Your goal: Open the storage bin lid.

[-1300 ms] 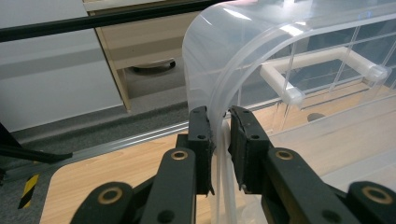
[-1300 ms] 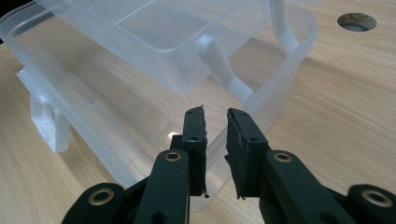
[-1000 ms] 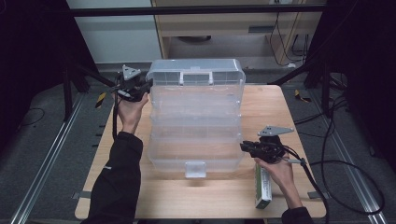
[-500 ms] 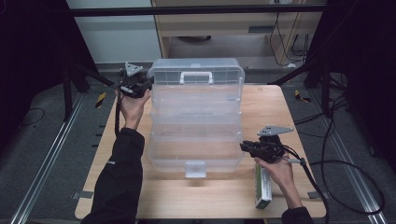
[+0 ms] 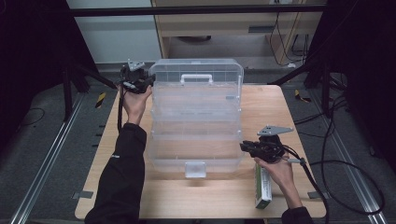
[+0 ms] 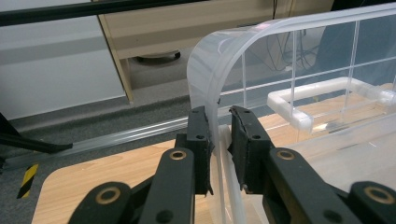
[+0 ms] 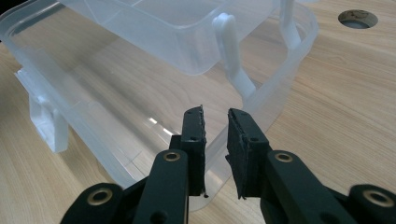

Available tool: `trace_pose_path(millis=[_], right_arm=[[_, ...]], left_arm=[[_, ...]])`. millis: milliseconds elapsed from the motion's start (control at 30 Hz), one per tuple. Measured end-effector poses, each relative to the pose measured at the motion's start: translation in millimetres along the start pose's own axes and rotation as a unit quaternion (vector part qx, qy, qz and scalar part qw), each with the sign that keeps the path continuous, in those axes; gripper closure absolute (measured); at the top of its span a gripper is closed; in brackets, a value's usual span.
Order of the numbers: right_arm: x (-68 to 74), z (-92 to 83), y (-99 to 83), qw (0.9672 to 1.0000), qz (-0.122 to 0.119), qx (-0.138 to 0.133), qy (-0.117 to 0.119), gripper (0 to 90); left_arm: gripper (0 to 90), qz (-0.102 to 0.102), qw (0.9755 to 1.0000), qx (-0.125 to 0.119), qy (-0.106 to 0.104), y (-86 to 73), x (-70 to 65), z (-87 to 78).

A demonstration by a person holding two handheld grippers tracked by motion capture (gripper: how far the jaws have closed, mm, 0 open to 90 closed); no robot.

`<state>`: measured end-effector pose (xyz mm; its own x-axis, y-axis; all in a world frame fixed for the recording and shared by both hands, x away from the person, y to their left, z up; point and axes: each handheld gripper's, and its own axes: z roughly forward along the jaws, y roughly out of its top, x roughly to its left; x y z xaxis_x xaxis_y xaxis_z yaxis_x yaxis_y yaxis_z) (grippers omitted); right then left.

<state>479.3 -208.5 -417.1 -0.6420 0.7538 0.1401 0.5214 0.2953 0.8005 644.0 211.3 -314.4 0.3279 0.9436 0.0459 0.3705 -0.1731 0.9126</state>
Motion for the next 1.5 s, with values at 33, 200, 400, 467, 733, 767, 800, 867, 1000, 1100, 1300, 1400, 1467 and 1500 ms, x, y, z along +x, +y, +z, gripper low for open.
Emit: trace_pose_path(millis=[33, 200, 400, 467, 733, 767, 800, 867, 1000, 1100, 1300, 1400, 1467, 1500], right_arm=[[0.0, 0.0, 0.0, 1.0, 0.0, 0.0, 0.0, 76.9], [-0.4, 0.1, 0.2, 1.0, 0.002, 0.0, 0.002, 76.8], [-0.3, 0.1, 0.4, 1.0, 0.0, 0.001, 0.002, 76.8], [-0.2, 0.2, 0.4, 1.0, -0.001, 0.001, 0.001, 76.8], [0.4, 0.1, 0.8, 1.0, 0.001, 0.003, 0.0, 76.9], [0.6, 0.1, 0.8, 1.0, -0.001, 0.003, -0.001, 77.0], [0.6, 0.1, 0.8, 1.0, -0.001, 0.003, -0.001, 77.0], [0.9, 0.1, 1.0, 1.0, -0.001, 0.004, -0.002, 77.0], [0.8, 0.1, 0.9, 1.0, -0.001, 0.003, -0.002, 76.6], [0.1, 0.2, 0.3, 1.0, 0.007, 0.001, 0.004, 77.3], [1.2, 0.2, 0.7, 1.0, 0.009, 0.002, 0.002, 77.2], [1.5, 0.2, 1.1, 0.9999, 0.009, 0.004, 0.001, 77.2], [1.6, 0.2, 1.2, 0.9999, 0.009, 0.004, 0.001, 77.2], [1.9, 0.2, 1.4, 0.9999, 0.01, 0.005, 0.001, 77.2]], left_arm=[[77.4, 0.0, 1.0, -0.001, 0.001, 0.0, -0.1, 1.0], [77.2, -0.004, 1.0, -0.003, 0.0, -1.3, 1.9, 5.6], [76.5, 0.006, 0.9997, 0.016, 0.016, 4.1, -1.0, 13.8], [76.5, 0.005, 0.9997, 0.016, 0.015, 3.8, -0.5, 14.4], [74.9, 0.011, 0.9997, 0.015, 0.017, 1.9, 2.0, 17.1], [73.5, 0.011, 0.9997, 0.015, 0.018, 1.7, 2.1, 17.1], [73.5, 0.012, 0.9998, 0.009, 0.015, 1.5, 2.6, 17.5], [72.8, 0.011, 0.9999, 0.005, 0.008, 1.2, 3.8, 15.2], [72.5, 0.013, 0.9996, 0.014, 0.019, -3.2, 5.9, 10.5], [71.9, 0.003, 0.9997, 0.016, 0.018, -10.5, 10.9, 2.7], [65.4, 0.004, 0.9999, 0.015, 0.004, -26.9, 15.0, -30.5], [62.3, 0.015, 0.9997, 0.018, -0.002, -34.4, 13.1, -46.6], [61.5, 0.024, 0.9995, 0.019, -0.009, -40.1, 10.3, -58.8], [60.9, 0.028, 0.9993, 0.021, -0.012, -43.3, 9.0, -65.8]])
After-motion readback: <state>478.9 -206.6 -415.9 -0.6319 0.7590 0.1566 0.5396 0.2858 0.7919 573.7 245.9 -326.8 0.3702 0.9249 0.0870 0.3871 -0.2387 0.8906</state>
